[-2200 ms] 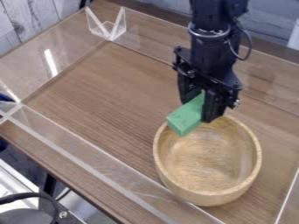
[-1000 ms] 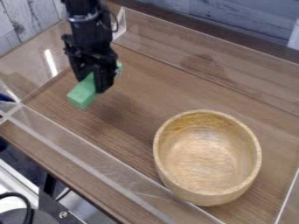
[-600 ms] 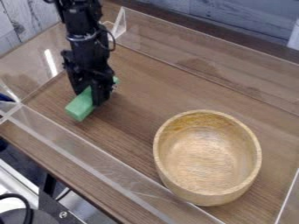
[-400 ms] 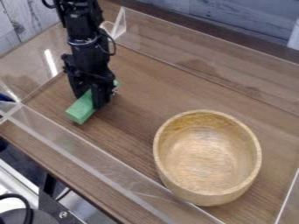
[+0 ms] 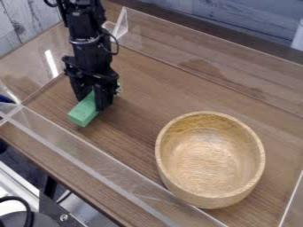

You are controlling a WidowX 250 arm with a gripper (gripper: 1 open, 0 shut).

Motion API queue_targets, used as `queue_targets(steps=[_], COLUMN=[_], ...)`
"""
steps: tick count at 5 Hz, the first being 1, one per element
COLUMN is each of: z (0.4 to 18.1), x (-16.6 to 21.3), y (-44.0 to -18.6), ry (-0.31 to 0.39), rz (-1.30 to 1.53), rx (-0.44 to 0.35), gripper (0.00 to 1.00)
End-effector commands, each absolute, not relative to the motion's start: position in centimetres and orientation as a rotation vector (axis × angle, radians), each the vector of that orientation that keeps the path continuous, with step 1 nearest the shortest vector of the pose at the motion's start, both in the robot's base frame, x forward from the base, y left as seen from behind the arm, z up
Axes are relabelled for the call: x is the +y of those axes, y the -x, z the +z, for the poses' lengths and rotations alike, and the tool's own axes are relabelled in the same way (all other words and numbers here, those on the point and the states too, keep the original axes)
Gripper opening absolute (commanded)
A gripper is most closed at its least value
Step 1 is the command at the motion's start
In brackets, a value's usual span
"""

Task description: Remove the green block from inside the brown bowl and put it on the table

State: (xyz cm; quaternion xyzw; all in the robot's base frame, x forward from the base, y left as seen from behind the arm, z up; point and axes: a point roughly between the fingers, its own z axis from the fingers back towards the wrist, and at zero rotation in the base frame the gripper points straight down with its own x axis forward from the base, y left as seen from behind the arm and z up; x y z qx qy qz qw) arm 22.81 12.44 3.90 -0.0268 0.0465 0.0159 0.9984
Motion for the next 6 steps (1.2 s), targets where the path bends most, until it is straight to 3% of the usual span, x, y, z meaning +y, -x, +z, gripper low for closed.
queue_targets(steps=[1, 6], z=[6.3, 6.68], x=[12.8, 12.32], y=[-24.2, -24.63], ry=[0.022, 0.032], rz=[0.037, 0.052], rx=[0.022, 0.024], gripper=[0.0, 0.0])
